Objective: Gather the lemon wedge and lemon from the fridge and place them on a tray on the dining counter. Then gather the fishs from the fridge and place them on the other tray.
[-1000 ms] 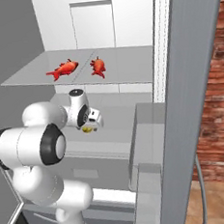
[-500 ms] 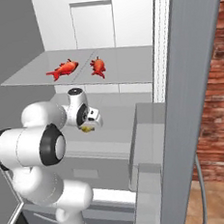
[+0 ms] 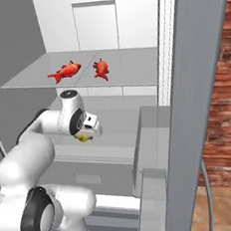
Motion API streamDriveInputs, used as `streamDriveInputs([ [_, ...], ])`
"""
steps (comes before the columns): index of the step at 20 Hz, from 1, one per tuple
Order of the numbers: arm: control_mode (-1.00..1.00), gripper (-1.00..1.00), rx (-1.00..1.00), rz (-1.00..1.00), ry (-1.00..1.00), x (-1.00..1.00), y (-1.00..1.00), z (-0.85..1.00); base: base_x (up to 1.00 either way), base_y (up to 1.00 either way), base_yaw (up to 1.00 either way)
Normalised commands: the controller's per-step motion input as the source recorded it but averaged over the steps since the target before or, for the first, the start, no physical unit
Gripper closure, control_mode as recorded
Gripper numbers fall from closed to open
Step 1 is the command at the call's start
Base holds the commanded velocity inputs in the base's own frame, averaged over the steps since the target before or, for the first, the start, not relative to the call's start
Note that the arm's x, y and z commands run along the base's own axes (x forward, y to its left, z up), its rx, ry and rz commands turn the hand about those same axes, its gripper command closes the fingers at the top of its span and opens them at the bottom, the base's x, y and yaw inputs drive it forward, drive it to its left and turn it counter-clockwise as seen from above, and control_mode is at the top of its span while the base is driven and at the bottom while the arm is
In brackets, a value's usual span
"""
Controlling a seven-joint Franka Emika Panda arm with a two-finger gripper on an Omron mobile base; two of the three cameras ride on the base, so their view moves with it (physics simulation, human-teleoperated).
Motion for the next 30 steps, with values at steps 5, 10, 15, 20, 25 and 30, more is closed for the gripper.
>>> streamDriveInputs([
  [5, -1.00, 1.00, 0.00, -0.01, 0.00, -0.93, -0.13, 0.62, 0.00, 0.00, 0.00],
  [10, -1.00, 1.00, 0.00, -0.03, 0.00, -1.00, -0.06, 0.46, 0.00, 0.00, 0.00],
  [15, -1.00, 1.00, 0.00, -0.03, 0.00, -1.00, 0.00, 0.29, 0.00, 0.00, 0.00],
  [20, -1.00, 1.00, 0.00, -0.02, 0.00, -0.96, 0.00, 0.04, 0.00, 0.00, 0.00],
  [25, -1.00, 1.00, 0.00, 0.00, 0.00, -0.46, 0.00, -0.02, 0.00, 0.00, 0.00],
  [30, -1.00, 1.00, 0.00, 0.00, 0.00, 0.00, 0.00, 0.00, 0.00, 0.00, 0.00],
])
